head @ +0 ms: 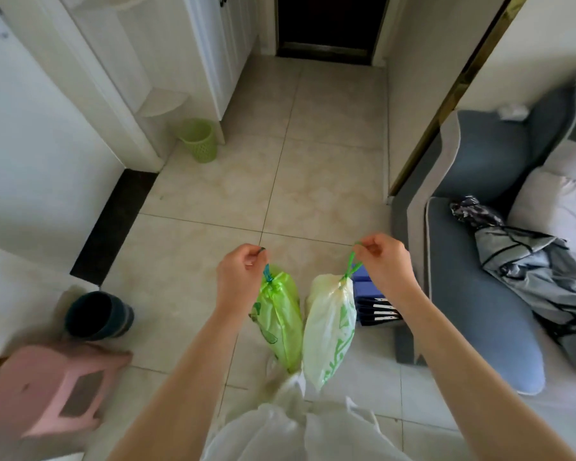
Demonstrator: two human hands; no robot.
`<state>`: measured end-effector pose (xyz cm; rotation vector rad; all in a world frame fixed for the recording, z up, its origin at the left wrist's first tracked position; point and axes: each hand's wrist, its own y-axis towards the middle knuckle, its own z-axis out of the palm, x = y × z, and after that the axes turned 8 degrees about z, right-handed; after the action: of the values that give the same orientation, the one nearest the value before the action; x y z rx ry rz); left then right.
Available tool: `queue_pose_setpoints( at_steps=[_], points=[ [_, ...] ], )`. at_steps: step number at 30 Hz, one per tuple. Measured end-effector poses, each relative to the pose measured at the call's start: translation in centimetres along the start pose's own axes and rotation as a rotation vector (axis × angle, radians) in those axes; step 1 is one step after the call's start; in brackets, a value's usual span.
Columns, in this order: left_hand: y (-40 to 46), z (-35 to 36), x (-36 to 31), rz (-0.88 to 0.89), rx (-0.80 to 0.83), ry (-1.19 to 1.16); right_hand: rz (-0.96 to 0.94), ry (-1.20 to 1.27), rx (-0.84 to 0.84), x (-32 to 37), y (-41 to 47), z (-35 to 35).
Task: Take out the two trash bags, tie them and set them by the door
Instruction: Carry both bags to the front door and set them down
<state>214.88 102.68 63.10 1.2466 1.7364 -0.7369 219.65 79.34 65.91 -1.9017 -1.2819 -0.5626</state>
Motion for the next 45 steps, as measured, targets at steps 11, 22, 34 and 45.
queue_pose_setpoints(
  at_steps=[11, 22, 34, 45],
  points=[
    [22.7, 2.8, -1.1, 0.011, 0.036, 0.026, 0.022, 0.042, -0.087, 10.4, 18.8, 1.9],
    [46.7, 6.5, -4.0, 0.01, -0.231, 0.069, -0.045, 0.05, 0.062, 21.1, 40.2, 3.1],
    [71.1, 11.1, -5.2, -0.02, -0.167, -0.026, 0.013, 0.158, -0.002, 31.8, 63.5, 5.0],
    [93.1, 18.0, -8.1, 0.044, 0.043, 0.021, 0.133, 0.17, -0.155, 40.6, 82.9, 4.2]
  ],
)
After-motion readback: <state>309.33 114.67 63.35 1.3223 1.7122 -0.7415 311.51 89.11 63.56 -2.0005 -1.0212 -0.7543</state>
